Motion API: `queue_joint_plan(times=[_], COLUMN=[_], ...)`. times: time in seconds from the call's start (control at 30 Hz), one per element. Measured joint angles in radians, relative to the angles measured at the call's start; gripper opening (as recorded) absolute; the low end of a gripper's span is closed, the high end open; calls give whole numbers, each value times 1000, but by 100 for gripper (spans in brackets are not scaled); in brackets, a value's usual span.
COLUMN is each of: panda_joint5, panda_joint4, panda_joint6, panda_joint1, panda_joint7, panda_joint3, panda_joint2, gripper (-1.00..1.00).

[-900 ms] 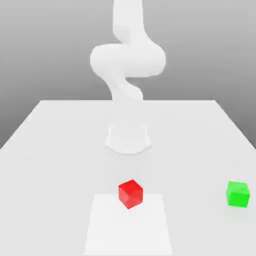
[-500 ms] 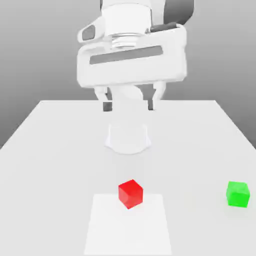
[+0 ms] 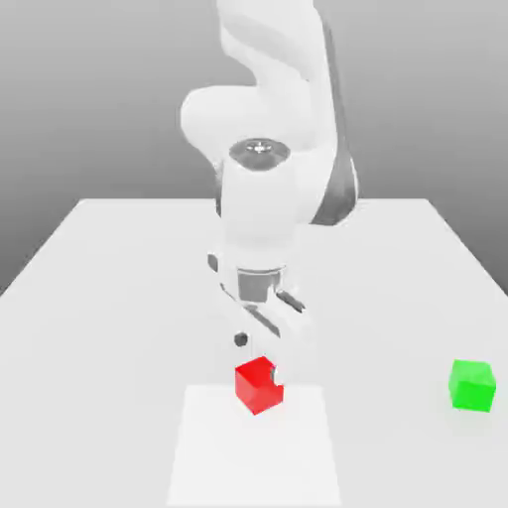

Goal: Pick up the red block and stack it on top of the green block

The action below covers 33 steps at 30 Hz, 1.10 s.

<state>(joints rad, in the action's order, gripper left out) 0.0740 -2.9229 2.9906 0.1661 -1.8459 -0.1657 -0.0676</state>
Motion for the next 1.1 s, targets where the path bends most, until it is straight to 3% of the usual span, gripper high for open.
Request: queue_joint_plan(times=[0.07,0.1,0.33,0.6,0.73,0.97,1.1], panda_joint5=[62,75,77,-106,-83,-43,50], panda_joint4=[10,14,14,-23,73,292,342], panda_joint6=[61,84,89,-135,-216,-342,-282], panda_joint1=[-56,-82,-86,-90,-181,-496,-562], panda_joint7=[-46,-57,-59,70,-88,-432,-564], panda_joint3=[71,100,105,55,-56,-229,-210], panda_joint2=[-72,-99,-102,160,148,50,-71], gripper=[0,-100,-100,-100,-100,-100,-100])
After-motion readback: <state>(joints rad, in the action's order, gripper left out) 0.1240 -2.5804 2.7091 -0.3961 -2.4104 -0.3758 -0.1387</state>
